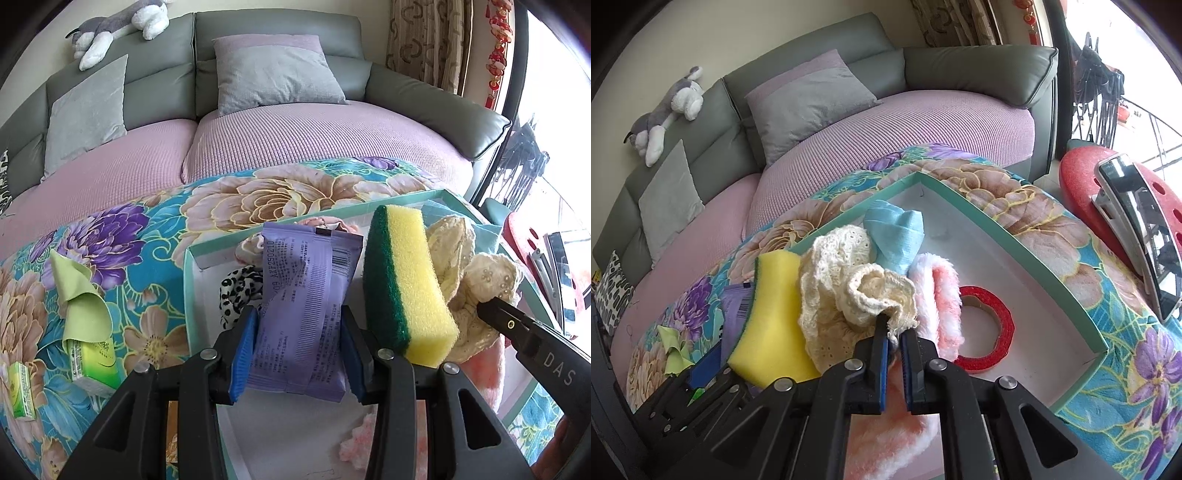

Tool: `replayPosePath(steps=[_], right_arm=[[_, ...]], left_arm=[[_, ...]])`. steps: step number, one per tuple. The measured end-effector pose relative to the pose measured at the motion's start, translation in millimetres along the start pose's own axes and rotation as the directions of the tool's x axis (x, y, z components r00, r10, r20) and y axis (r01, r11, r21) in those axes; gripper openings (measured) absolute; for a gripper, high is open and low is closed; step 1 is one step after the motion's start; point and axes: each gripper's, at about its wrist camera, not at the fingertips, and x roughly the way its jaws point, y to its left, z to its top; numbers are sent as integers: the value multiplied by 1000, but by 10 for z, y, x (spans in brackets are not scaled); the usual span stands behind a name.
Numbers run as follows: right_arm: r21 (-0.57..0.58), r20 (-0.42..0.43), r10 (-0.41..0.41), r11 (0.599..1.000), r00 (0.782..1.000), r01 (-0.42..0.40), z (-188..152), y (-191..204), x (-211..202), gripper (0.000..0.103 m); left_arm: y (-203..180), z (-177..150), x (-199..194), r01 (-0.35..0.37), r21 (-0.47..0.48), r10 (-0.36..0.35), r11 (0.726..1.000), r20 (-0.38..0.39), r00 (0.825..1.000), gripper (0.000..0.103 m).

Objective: Organize soft objects
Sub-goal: 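Open both tools to drop the packet and lace cloth into the tray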

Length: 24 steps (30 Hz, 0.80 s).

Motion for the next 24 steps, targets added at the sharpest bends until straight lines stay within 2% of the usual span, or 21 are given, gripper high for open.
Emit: replayPosePath(steps=[3,5,10,16,18,24], right_arm=[[-5,3,-4,1000,1000,4,8,20,-39,9],[-11,-2,1,1000,1000,-1,15,34,-61,9],[-76,-3,-46,996,999,46,12,119,-119,10],[-114,-11,-68,991,998,66,15,168,-213,27],[-138,-8,-88,987,996,86,13,192,-244,27],[-165,-15,-115,980,993,110,17,215,-334,30]], left_arm=[[19,3,-38,14,-5,-14,1000,-7,1000,47],[37,4,-62,16,-13,-16,1000,-15,1000,52],[77,-1,-147,23,-20,-24,1000,-32,999,53],[145,12,-280,26,-35,-27,999,-31,999,55],[182,19,-325,20,-44,-22,999,-30,999,69],[352,46,-451,-20,-82,19,996,-12,1000,71]])
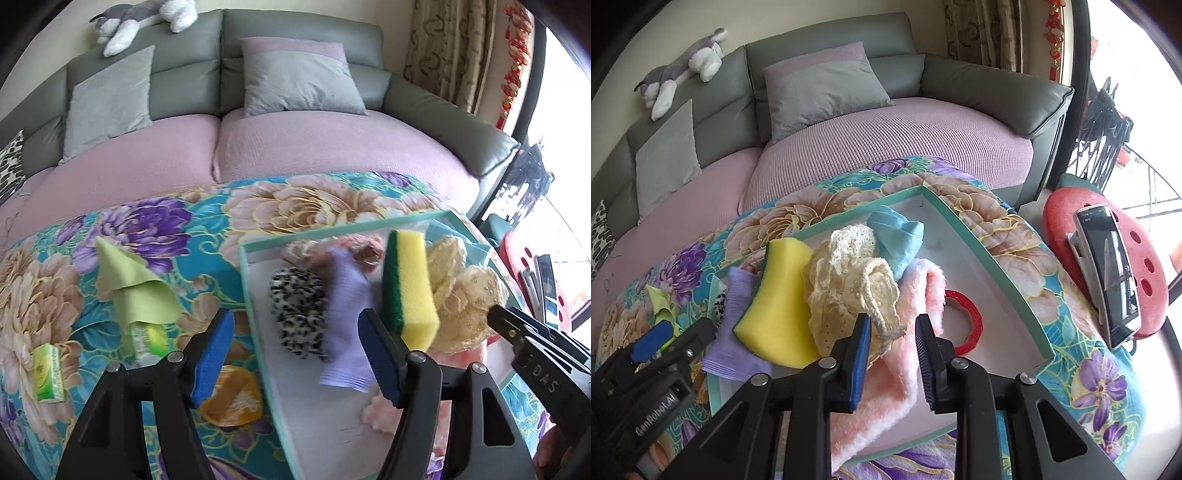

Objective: Organize soft objects
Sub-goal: 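Open both tools to drop the packet and lace cloth into the tray, then move both tools back toward the remaining items on the bedspread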

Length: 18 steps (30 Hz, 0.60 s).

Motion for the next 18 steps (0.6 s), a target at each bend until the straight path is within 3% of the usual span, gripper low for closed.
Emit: replayPosePath(steps=[2,6,8,11,18], right_arm=[[-5,-7,-14,1000,1000,14,-1,-4,-8,49],[-17,-13,-33,999,999,33,-5,1,1,55],[-20,-22,-31,999,999,30,-11,5,15,71],[-18,-15,-43,999,999,42,-13,0,2,82],[3,-11,-50,999,999,50,-3,-27,6,94]], left_arm=[[61,6,-9,-22,-11,22,1000,-1,1000,73],[174,3,19,-59,-37,59,998,-11,998,82],[236,-3,55,-80,-56,79,995,-24,997,94],[312,-12,57,-120,-76,119,990,-18,993,96],[476,-23,47,-169,-129,169,977,-11,985,98]])
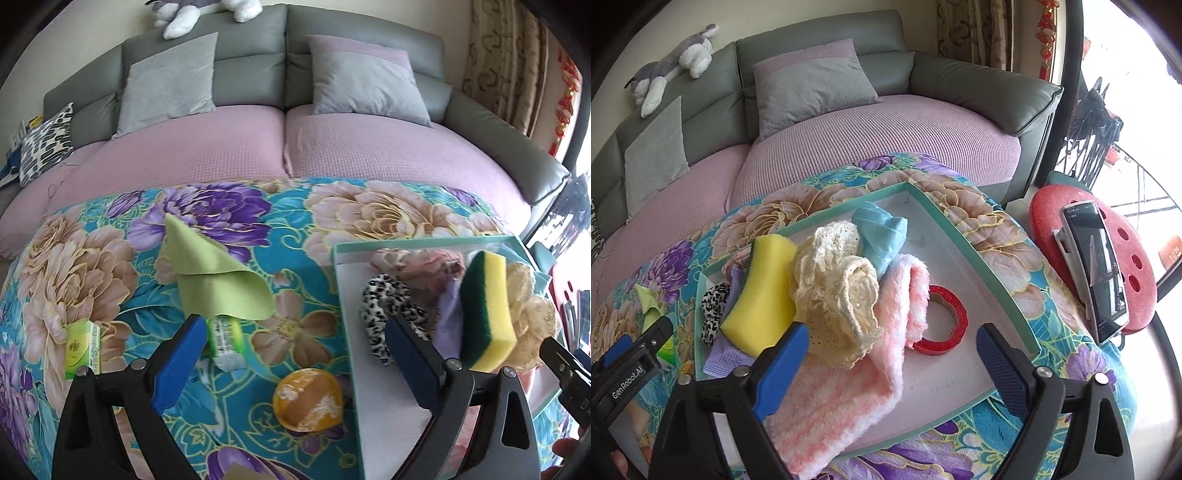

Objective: Organize soft objects
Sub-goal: 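Move both tools back toward the remaining items on the bedspread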

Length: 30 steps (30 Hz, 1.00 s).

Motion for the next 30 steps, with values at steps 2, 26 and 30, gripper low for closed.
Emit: replayPosePath(steps=[2,26,30], right_arm=[[-2,-1,2,1000,1000,-2,1,9,7,94],[-169,70,224,963,972,-210,-73,1014,-286,94],[-218,65,279,941,958,-259,-143,1314,-286,94]], left_arm=[[39,2,9,-14,-7,14,1000,-4,1000,99],[1488,-28,-388,-270,-261,282,927,7,960,99],[1822,-112,-455,-307,-329,324,893,-5,946,99]])
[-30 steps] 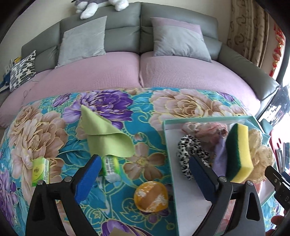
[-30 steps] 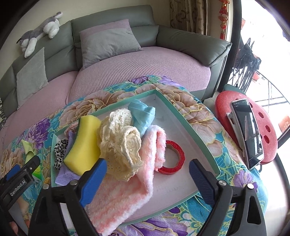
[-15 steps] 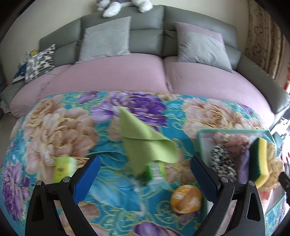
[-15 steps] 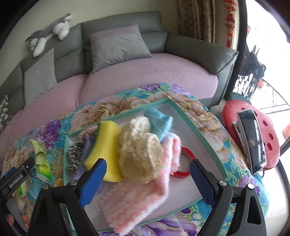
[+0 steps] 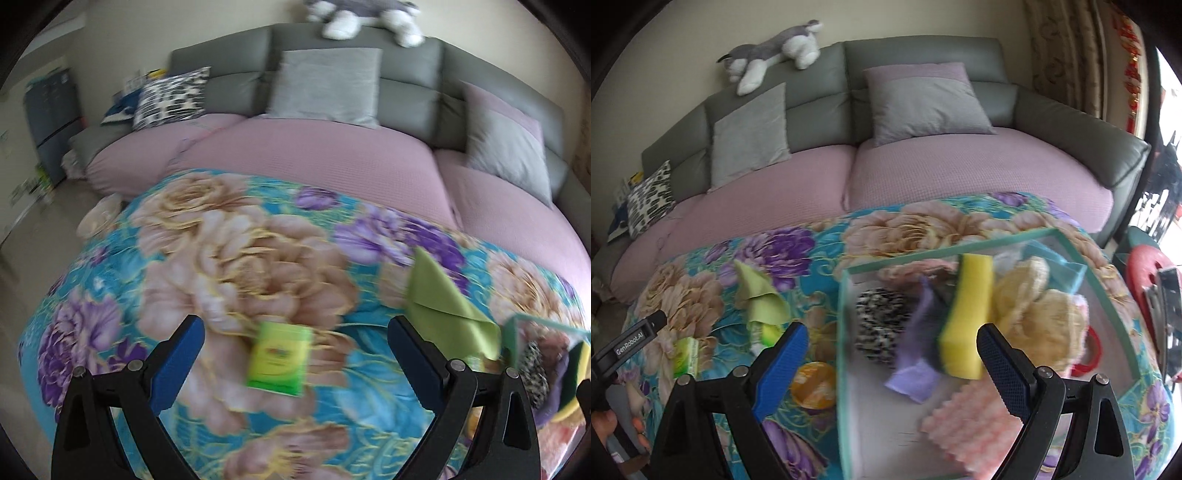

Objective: Organize soft objects
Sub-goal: 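Move both tools back toward the remaining items on the bedspread, then grasp the green tissue pack with the left tool while the right tool grasps the green cloth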

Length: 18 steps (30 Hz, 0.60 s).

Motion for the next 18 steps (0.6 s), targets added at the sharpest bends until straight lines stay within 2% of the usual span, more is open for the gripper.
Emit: replayPosePath(steps=[7,14,18], right_arm=[[-42,-4,129,991,992,-129,-51,441,205,94],[-84,-28,166,982,986,-168,-121,723,462,94],[-105,-38,157,982,987,-160,-150,826,570,94]], left_arm=[[366,-19,148,-19,-77,17,997,-30,999,99],[406,-131,406,47,-134,-60,990,-93,994,99],[394,-177,521,56,-152,-75,987,-118,990,99]])
